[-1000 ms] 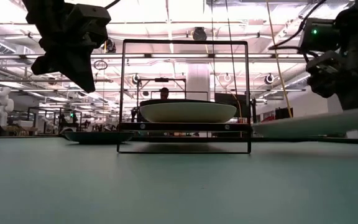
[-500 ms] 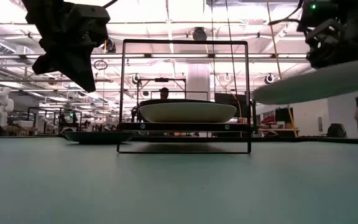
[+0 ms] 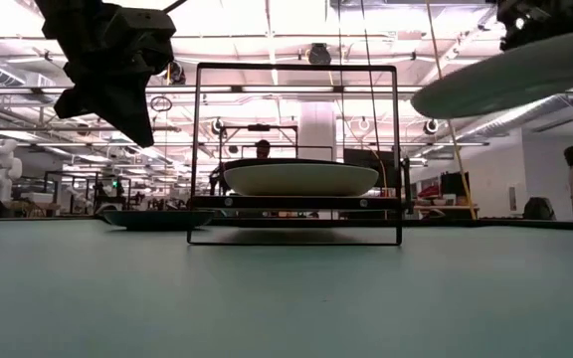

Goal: Place and stack plates onto a shelf
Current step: Stack the gray plate on top of the light pink plate on the shelf

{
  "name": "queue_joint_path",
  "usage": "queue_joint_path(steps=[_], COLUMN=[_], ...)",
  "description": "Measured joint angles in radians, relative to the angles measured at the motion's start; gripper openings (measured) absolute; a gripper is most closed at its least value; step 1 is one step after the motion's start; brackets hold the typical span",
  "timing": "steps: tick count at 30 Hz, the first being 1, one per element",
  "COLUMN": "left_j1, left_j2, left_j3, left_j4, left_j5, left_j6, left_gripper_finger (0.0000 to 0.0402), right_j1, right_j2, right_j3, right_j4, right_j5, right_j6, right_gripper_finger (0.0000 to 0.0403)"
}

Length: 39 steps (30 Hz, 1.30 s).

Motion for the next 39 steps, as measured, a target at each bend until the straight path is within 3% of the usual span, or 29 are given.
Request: queue_joint_path(steps=[6, 14, 29, 39], left_j1=[0.0, 0.005, 0.021, 0.021], left_j2=[0.0, 0.0, 0.0, 0.0], left_j3=[0.0, 0.0, 0.0, 0.0], left_j4=[0.0, -0.004, -0.044, -0.045], left_j5=[-0.009, -0.009, 0.013, 0.013], left_j6=[0.004, -0.016, -0.042, -0.089], left_gripper_finger=[0.0001, 0.0001, 0.0001, 0.0001], right_j1=[-0.002, -0.047, -0.211, -0.308], right_j2=[0.042, 0.155, 0.4, 0.543], right_j3=[0.079, 0.098, 0.098, 0.097], right_j4=[0.092, 0.463, 0.998, 1.202], right_j5=[0.07, 0.106, 0.068, 0.049], right_j6=[0.061, 0.095, 0.005, -0.049], right_gripper_finger=[0.0002, 0.0002, 0.0002, 0.0002])
